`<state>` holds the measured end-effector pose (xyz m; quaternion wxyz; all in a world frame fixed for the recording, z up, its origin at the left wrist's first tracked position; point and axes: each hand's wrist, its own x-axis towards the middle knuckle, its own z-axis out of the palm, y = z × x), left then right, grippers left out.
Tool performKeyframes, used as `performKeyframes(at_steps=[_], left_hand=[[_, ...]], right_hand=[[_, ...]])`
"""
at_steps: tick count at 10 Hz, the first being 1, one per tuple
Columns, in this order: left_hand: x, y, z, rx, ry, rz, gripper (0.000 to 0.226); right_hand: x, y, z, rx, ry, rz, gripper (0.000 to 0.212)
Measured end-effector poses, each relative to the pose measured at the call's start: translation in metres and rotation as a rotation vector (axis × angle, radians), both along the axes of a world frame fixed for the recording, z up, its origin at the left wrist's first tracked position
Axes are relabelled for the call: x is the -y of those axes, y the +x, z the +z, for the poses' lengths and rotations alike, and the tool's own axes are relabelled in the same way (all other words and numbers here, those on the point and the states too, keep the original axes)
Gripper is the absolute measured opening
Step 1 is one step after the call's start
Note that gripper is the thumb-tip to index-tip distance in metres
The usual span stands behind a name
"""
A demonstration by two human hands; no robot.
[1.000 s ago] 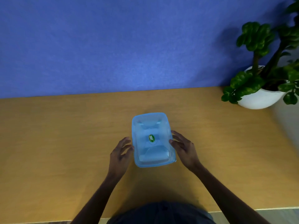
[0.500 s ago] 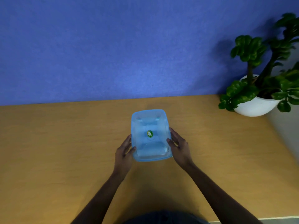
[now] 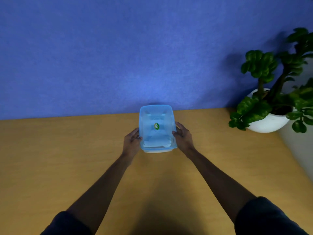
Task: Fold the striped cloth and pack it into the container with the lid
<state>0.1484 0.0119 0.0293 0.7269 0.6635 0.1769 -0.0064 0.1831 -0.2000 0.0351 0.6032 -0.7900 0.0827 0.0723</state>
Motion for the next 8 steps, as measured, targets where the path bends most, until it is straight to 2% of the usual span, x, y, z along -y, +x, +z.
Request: performKeyframes(at_steps=[2, 6, 7, 8], left_hand=[[0.003, 0.018, -0.003, 0.003, -0.033, 0.031, 0.046], [-0.009, 0.045, -0.018, 0.095, -0.058, -0.043, 0.052], [-0.007, 0.046, -0.01, 0.091, -0.083, -0.035, 0.057], [-0.006, 0.047, -0.01, 0.025, -0.105, 0.025, 0.055]], right_hand=[[-0.002, 0.021, -0.003, -0.033, 0.015, 0.004, 0.049], [-0.005, 0.044, 0.006, -0.025, 0.012, 0.023, 0.047], [-0.006, 0.044, 0.012, -0.058, 0.022, 0.013, 0.048], [-0.004, 0.045, 0.008, -0.045, -0.066, 0.024, 0.052]])
